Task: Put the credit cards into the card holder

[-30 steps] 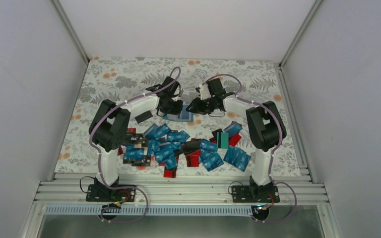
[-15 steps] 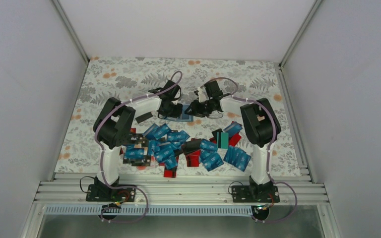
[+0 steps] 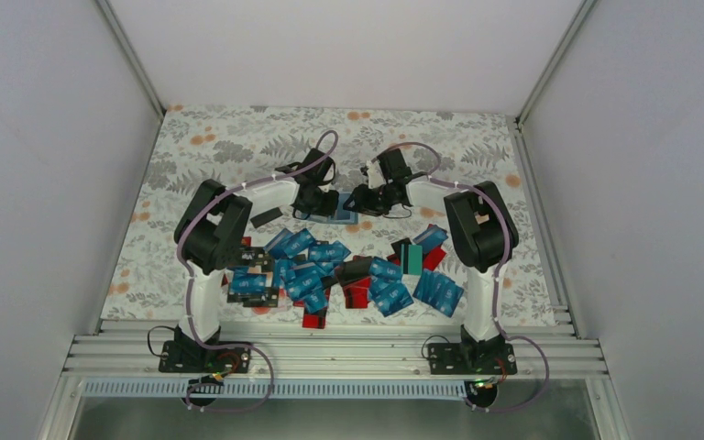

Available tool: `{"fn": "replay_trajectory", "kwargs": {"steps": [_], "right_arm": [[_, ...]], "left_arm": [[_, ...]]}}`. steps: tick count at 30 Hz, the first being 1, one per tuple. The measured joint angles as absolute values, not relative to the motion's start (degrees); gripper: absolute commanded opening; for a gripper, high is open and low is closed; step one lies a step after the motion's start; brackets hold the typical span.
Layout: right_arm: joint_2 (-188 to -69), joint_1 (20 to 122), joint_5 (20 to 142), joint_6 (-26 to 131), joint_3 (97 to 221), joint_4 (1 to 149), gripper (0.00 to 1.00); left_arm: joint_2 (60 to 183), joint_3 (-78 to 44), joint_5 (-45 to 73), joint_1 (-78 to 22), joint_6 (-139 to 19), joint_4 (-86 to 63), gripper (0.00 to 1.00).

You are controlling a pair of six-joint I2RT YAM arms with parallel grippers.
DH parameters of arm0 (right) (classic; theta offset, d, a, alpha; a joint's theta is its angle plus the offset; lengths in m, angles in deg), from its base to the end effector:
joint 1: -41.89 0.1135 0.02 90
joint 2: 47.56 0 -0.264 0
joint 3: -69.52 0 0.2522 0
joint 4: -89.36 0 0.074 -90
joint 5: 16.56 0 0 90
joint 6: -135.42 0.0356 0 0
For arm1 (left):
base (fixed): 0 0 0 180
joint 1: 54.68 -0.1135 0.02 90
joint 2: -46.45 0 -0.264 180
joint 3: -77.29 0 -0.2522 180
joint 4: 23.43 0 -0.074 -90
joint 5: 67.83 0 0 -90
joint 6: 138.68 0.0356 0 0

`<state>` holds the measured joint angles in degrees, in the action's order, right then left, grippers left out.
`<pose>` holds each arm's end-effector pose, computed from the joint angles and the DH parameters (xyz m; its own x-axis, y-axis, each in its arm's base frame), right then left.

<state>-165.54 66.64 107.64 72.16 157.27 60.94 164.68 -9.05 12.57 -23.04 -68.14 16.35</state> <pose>0.3690 0.1922 0.1313 -0.9679 -0.0364 -0.2486 -0.1974 0.7223 0.6628 0.3557 -0.2261 0.1429 -0.9164 0.1788 -0.3581 0.2900 0.9133 -0.2860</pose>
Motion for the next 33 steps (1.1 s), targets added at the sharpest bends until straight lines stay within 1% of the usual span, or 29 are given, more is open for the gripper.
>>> {"fn": "replay_trajectory", "kwargs": {"steps": [33], "right_arm": [[-165.6,68.4,108.8,70.1,160.5,59.4,0.34]], "left_arm": [[164.9,-9.2,11.0,-23.6,-68.2,14.7,0.02]]}}
